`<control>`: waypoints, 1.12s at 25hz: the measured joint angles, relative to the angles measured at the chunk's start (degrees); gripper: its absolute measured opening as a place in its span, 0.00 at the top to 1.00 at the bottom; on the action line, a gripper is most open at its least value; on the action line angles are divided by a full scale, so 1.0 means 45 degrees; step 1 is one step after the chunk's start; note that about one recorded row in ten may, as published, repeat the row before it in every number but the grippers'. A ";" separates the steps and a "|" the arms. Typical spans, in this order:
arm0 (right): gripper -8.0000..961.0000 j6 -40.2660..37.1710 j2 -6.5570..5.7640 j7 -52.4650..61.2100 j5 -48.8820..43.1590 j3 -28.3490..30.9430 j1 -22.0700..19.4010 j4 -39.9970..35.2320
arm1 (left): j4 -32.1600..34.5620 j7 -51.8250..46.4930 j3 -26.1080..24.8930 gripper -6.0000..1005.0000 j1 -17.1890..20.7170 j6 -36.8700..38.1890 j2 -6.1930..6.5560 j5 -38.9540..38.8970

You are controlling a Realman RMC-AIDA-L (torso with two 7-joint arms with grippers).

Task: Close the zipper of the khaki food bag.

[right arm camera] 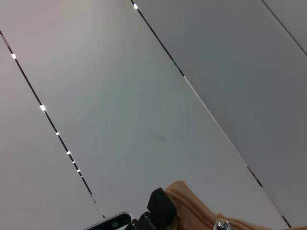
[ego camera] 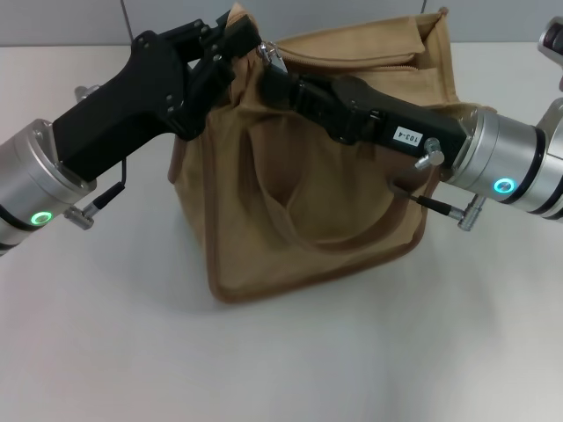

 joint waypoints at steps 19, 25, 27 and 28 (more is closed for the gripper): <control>0.92 0.0136 -0.0130 0.0477 0.0044 0.1093 -0.1658 -0.1018 | 0.0112 0.0020 -0.0439 0.88 0.0524 -0.0020 0.0060 0.0002; 0.90 0.0452 -0.0140 0.1196 0.0046 0.1576 -0.2644 -0.2067 | 0.0134 0.0020 -0.0622 0.87 0.0586 -0.0028 0.0075 0.0003; 0.90 0.0522 -0.0150 0.1220 0.0045 0.1828 -0.2833 -0.2133 | 0.0136 0.0020 -0.0696 0.87 0.0623 -0.0030 0.0078 0.0004; 0.89 0.0584 -0.0164 0.1221 0.0046 0.1960 -0.2912 -0.2146 | 0.0137 0.0020 -0.0732 0.87 0.0644 -0.0035 0.0080 0.0004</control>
